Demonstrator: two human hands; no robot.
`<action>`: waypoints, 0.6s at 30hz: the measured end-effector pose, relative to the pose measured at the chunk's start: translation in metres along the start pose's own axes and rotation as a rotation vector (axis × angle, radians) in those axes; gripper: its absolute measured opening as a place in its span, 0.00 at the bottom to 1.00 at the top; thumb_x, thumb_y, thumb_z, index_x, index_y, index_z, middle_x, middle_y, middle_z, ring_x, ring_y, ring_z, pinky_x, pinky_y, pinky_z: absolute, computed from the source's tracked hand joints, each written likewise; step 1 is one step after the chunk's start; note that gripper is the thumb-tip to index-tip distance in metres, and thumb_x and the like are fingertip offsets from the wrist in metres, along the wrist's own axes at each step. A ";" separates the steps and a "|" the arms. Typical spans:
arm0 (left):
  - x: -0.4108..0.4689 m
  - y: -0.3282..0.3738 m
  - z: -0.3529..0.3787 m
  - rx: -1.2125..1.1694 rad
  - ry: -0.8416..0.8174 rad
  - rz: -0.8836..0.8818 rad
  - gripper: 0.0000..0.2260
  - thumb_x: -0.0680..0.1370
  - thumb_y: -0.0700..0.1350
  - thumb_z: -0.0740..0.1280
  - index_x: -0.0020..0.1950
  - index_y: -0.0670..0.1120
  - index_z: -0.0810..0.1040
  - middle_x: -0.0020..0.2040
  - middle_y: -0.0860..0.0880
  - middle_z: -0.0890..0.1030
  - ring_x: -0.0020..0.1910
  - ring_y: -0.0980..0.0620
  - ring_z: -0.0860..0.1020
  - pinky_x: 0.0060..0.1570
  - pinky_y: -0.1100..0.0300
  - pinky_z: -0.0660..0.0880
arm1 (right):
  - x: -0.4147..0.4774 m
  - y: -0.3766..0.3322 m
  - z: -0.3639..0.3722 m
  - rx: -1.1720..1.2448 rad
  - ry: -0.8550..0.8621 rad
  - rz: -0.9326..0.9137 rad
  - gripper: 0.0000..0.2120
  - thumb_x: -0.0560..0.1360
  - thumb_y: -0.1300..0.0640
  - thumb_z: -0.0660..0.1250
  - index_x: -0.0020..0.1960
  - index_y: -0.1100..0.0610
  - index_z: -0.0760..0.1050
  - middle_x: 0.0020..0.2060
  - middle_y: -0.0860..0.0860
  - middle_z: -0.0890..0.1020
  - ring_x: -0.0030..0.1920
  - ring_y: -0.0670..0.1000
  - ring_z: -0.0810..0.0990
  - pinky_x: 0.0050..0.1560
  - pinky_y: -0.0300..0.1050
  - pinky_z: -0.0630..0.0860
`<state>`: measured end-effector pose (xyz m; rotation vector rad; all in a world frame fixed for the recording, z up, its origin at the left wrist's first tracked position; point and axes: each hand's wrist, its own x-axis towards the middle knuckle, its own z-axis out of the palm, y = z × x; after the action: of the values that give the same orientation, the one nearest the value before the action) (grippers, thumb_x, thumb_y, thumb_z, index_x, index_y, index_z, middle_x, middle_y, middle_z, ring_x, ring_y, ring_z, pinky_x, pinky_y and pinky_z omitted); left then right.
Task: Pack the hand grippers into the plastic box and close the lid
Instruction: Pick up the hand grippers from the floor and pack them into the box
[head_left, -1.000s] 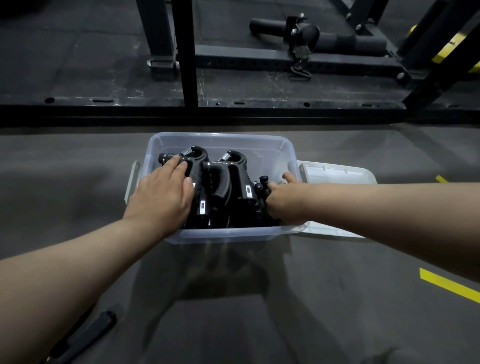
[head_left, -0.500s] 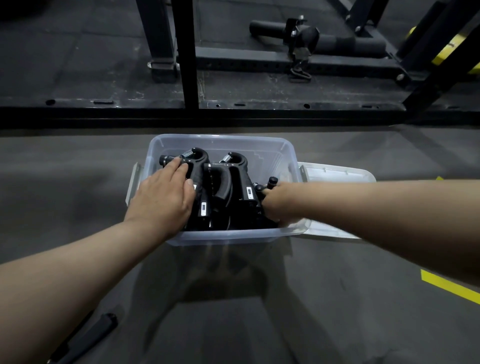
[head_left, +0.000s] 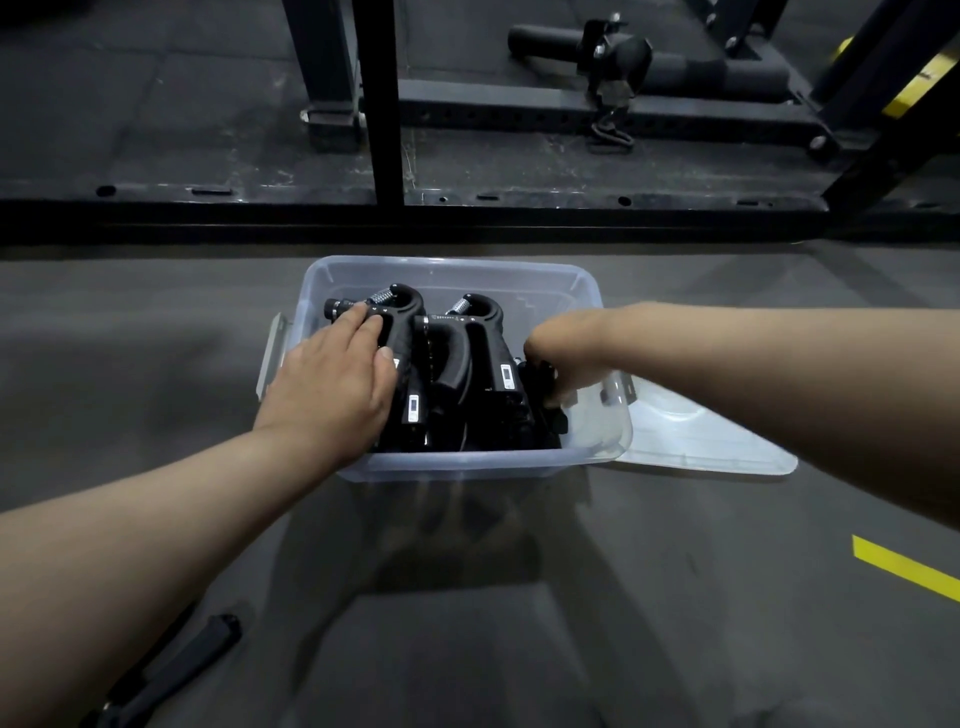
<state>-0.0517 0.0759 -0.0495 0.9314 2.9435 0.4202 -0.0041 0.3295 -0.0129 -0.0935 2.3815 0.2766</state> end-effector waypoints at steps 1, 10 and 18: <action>0.000 0.000 -0.001 -0.003 0.004 0.001 0.24 0.81 0.52 0.50 0.73 0.43 0.67 0.75 0.44 0.65 0.73 0.46 0.64 0.71 0.48 0.61 | -0.004 0.002 -0.003 0.073 0.009 0.000 0.23 0.71 0.49 0.75 0.62 0.55 0.73 0.53 0.51 0.82 0.45 0.55 0.80 0.30 0.36 0.74; -0.001 0.003 -0.003 -0.006 0.004 0.002 0.23 0.82 0.50 0.52 0.74 0.43 0.66 0.75 0.44 0.64 0.74 0.48 0.62 0.72 0.50 0.58 | 0.000 -0.001 -0.002 0.088 -0.056 0.119 0.39 0.66 0.34 0.73 0.67 0.57 0.68 0.57 0.51 0.80 0.57 0.55 0.79 0.64 0.51 0.69; -0.001 0.003 -0.004 -0.008 -0.004 -0.005 0.22 0.82 0.50 0.53 0.74 0.43 0.66 0.75 0.45 0.64 0.74 0.48 0.62 0.72 0.50 0.59 | -0.005 -0.012 0.004 -0.021 -0.143 0.168 0.20 0.68 0.32 0.66 0.45 0.48 0.75 0.42 0.43 0.80 0.48 0.46 0.79 0.70 0.71 0.37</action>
<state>-0.0494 0.0767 -0.0445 0.9228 2.9378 0.4291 0.0037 0.3188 -0.0143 0.1132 2.2476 0.3754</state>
